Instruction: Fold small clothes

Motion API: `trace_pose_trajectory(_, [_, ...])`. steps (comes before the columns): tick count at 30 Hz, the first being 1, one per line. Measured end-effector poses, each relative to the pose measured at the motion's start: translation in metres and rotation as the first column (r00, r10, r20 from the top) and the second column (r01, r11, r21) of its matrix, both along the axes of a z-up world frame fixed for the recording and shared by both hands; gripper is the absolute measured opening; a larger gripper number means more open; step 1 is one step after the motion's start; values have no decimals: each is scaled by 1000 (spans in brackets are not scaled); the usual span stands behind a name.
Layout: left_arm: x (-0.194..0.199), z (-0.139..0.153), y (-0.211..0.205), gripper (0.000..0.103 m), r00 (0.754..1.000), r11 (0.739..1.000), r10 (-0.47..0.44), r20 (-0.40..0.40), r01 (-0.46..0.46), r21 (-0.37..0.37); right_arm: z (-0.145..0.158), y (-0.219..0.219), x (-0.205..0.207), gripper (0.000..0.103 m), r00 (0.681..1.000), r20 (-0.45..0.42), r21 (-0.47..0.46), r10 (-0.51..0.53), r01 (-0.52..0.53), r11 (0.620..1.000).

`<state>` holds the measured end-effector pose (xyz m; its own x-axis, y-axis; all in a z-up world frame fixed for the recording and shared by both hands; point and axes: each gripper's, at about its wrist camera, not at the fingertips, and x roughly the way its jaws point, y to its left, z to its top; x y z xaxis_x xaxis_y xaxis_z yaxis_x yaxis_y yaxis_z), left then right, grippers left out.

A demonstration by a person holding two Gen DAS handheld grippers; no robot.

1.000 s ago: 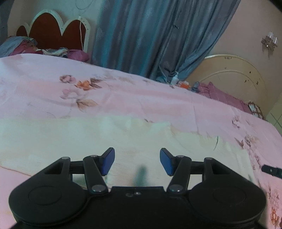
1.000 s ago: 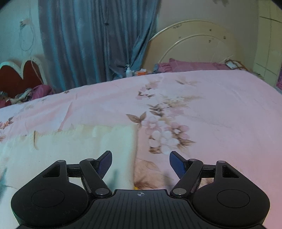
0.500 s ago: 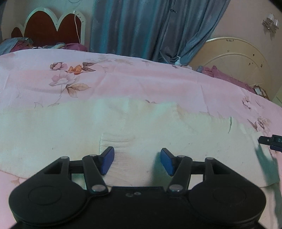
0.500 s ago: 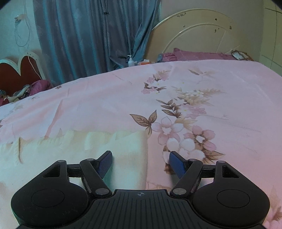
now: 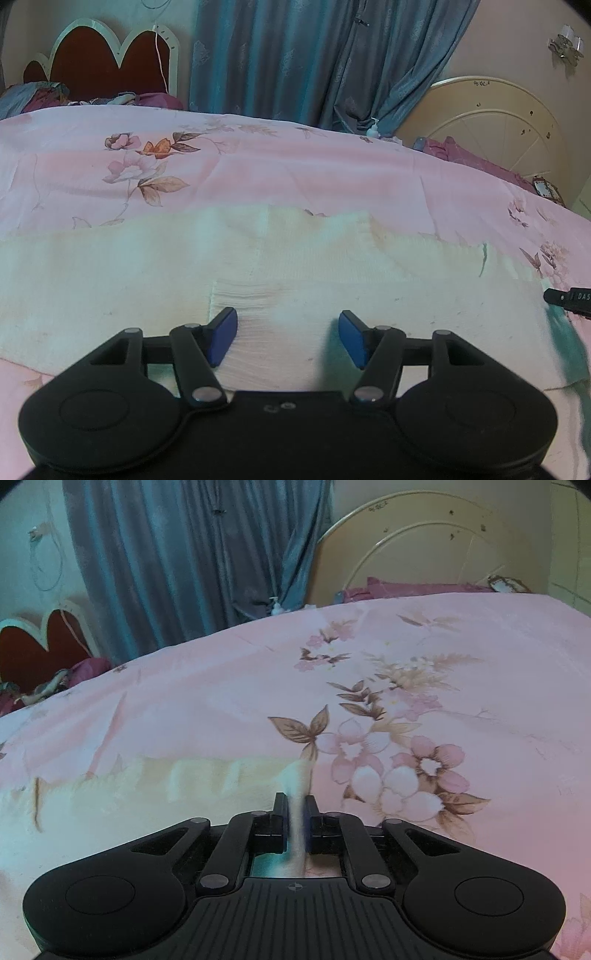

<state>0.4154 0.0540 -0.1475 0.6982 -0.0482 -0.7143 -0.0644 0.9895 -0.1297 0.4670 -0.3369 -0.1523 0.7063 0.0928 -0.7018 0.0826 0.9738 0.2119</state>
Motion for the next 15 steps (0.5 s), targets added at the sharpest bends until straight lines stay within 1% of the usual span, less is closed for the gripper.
trace_pose_trajectory(4, [-4, 5, 4, 62, 1000, 1000, 6, 5, -6, 17, 5, 4, -4, 8, 1000, 3, -33, -9, 9, 999])
trace_pose_trajectory(6, [-6, 8, 10, 67, 1000, 1000, 24, 6, -24, 18, 16, 4, -13, 9, 999, 34, -38, -22, 23, 999])
trace_pose_trajectory(8, [-7, 8, 16, 68, 999, 999, 42, 5, -42, 14, 22, 10, -22, 21, 998, 63, -60, -13, 17, 998])
trace_pose_trajectory(9, [-6, 7, 18, 68, 999, 999, 48, -5, -48, 18, 21, 16, -25, 43, 998, 52, -86, 17, -13, 996])
trace_pose_trajectory(10, [-5, 5, 20, 68, 998, 998, 52, -21, -52, 21, 17, 22, -26, 56, 999, 32, -107, 43, -40, 993])
trace_pose_trajectory(12, [-4, 2, 22, 68, 998, 999, 51, -43, -50, 20, 6, 27, -27, 56, 998, -28, -136, 60, -64, 989])
trace_pose_trajectory(15, [-9, 7, 26, 68, 998, 999, 46, -43, -45, 16, 12, 25, -33, 56, 999, -27, -132, 19, -23, 991])
